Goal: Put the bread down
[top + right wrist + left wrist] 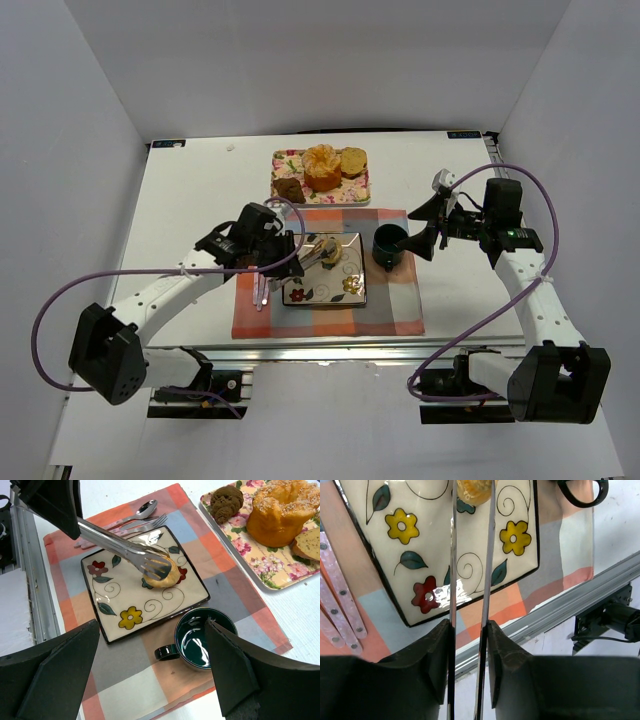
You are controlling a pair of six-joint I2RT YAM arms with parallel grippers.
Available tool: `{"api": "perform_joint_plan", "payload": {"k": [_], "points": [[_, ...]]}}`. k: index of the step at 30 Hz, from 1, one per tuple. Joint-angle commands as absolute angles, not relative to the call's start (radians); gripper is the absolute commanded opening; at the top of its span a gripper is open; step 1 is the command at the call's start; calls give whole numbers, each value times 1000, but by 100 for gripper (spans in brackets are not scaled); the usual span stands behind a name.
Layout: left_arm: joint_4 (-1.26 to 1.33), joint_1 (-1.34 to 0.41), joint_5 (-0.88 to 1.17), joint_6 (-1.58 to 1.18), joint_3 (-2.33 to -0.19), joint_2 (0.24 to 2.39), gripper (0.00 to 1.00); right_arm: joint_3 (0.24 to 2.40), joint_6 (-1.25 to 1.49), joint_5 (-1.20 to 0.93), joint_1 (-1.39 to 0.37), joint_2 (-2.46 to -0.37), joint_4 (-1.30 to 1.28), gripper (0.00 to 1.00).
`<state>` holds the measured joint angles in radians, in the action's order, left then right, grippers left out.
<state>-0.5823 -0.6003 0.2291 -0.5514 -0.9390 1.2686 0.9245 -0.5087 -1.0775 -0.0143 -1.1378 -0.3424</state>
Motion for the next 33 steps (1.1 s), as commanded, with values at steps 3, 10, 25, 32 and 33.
{"api": "perform_joint_plan", "payload": {"k": [3, 10, 25, 32, 33], "points": [[-537, -614, 239, -551, -959, 1275, 52, 927, -525, -1108, -11, -1127, -351, 89], [-575, -614, 230, -517, -982, 1262, 63, 927, -523, -1101, -12, -1123, -351, 90], [-725, -505, 84, -426, -1238, 1318, 58, 933, -523, -1109, -12, -1143, -341, 90], [-729, -379, 11, -437, -1362, 1459, 59, 930, -525, -1118, -11, -1150, -327, 89], [-730, -376, -27, -437, -1380, 1480, 59, 928, -523, -1118, -11, -1149, -324, 89]]}}
